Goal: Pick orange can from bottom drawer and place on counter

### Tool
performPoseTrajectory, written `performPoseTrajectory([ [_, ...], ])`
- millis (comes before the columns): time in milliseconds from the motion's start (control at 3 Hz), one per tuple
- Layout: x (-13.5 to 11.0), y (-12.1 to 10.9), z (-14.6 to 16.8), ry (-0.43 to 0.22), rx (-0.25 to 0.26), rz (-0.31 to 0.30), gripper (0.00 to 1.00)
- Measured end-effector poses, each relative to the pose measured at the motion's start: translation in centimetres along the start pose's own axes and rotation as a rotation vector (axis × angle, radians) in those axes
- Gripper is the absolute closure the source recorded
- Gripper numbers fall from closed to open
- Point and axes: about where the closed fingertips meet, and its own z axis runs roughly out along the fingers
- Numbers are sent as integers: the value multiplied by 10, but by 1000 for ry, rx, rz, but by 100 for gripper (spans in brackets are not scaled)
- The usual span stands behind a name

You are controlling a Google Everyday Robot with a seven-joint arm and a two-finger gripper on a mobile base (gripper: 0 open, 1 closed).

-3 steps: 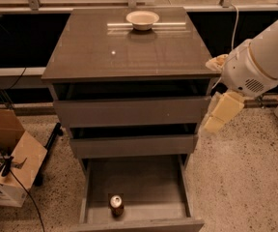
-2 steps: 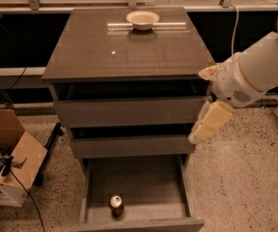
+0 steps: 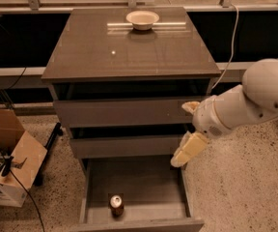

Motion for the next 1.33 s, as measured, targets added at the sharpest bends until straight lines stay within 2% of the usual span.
performPoseTrajectory([
  [333,24,-2,53,-54,-46,21,0],
  [667,58,8,116,-62,-132,31,0],
  [1333,65,12,133,-53,-161,58,0],
])
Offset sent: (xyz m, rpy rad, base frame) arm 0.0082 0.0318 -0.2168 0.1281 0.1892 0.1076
